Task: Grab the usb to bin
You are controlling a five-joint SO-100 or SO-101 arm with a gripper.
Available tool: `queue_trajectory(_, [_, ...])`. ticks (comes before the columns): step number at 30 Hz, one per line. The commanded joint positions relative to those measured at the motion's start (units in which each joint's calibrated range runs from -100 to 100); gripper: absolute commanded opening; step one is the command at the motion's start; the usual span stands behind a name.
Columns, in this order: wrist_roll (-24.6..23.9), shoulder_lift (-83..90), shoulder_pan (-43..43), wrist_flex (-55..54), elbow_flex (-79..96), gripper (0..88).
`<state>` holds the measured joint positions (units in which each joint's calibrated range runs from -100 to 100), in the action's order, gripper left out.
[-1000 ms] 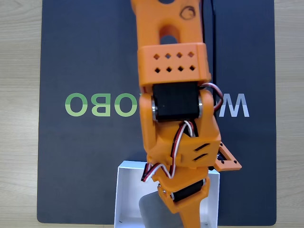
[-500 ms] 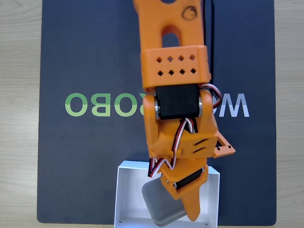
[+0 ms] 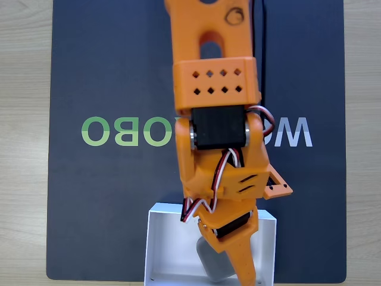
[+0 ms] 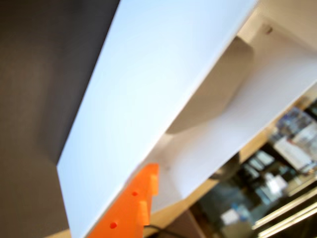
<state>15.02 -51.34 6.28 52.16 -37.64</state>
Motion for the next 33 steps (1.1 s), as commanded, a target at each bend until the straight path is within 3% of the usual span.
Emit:
queue_trajectory(1, [-0.19,5.18,0.71,-0.69,-0.48,42.5])
queue_trajectory(19, [0.23,18.06,1.55,-5.49,3.59,42.7])
queue_trajectory(24, [-0.09,28.66,2.90,-4.71,15.33,42.0])
queue_trajectory(33, [-0.30,59.18,5.68,-5.49,52.46,41.8])
